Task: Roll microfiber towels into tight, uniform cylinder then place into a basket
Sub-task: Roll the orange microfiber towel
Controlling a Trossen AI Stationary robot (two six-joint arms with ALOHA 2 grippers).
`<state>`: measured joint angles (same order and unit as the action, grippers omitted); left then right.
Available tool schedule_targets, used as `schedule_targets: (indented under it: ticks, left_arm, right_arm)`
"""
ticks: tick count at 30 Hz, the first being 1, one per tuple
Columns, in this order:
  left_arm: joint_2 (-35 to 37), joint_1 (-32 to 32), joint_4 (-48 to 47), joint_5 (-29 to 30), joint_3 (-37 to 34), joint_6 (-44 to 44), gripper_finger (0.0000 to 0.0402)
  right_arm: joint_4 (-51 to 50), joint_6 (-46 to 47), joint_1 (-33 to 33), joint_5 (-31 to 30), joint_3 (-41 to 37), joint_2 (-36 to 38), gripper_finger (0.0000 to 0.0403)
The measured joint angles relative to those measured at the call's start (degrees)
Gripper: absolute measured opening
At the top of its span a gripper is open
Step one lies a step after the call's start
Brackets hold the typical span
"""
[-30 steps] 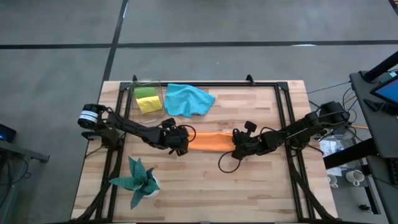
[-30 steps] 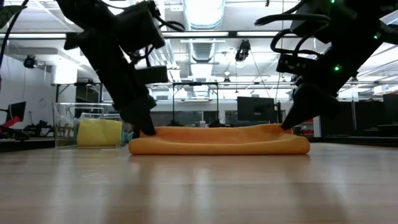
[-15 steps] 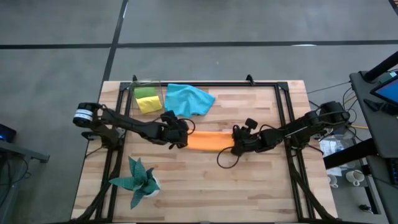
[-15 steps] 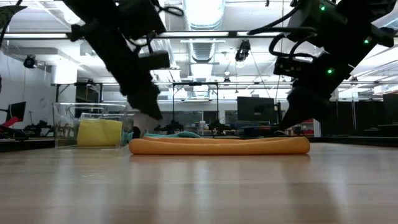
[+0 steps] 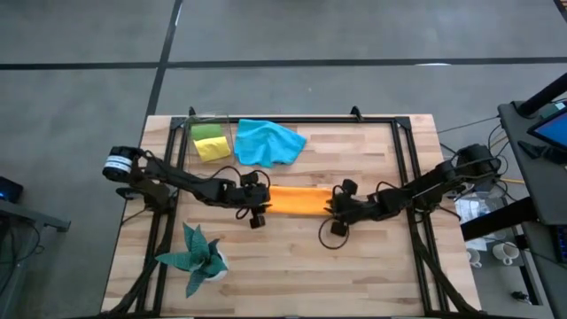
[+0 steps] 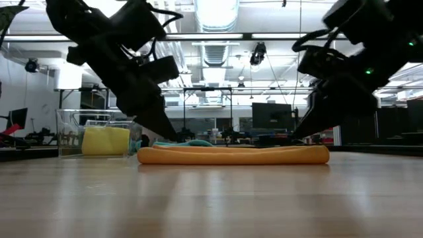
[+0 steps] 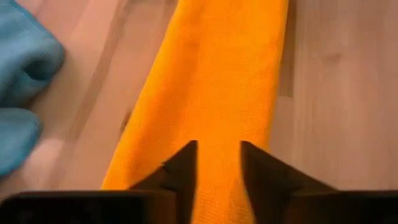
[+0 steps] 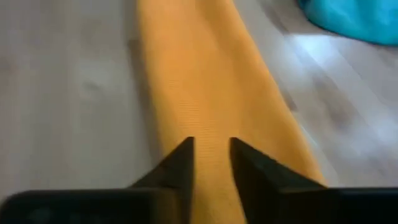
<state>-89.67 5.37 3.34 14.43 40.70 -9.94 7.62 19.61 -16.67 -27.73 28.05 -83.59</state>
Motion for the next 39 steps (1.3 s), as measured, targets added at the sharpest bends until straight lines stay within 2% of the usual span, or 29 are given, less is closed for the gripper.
schedule_targets:
  ticks: [2, 4, 12, 18, 26, 32, 39]
  left_arm:
    - [-0.6, 0.0, 0.7, 0.0, 0.0, -0.1, 0.0038]
    - [-1.0, 0.0, 1.1, 0.0, -0.1, -0.2, 0.0011]
    - [-5.1, -0.2, 0.8, 2.7, -0.4, -1.9, 0.0002]
    - [-7.6, -0.1, 2.2, 4.2, -0.3, -3.6, 0.0000]
    - [-11.9, -0.2, 11.4, 4.0, 0.6, -4.3, 0.0000]
    - [-14.9, -0.3, 11.8, 2.5, 2.9, -4.3, 0.0000]
    - [-13.2, -0.1, 9.0, 1.0, 2.5, -4.4, 0.0000]
  right_arm:
    - [5.0, -0.4, 0.0, 1.4, -1.6, 0.0, 0.0054]
    - [8.7, -1.2, 0.1, 2.1, -2.0, 0.0, 0.0021]
    - [9.0, -0.5, 0.2, 3.2, -2.3, -1.6, 0.0009]
    - [0.2, 0.9, 0.2, 2.8, -2.7, -1.5, 0.0009]
    - [-7.9, 3.6, 0.2, 1.7, -2.6, -1.4, 0.0009]
    - [-14.0, 3.5, 0.2, 1.4, -2.0, 0.0, 0.0009]
    - [-23.4, 4.0, 0.2, 2.5, -2.2, 5.2, 0.0009]
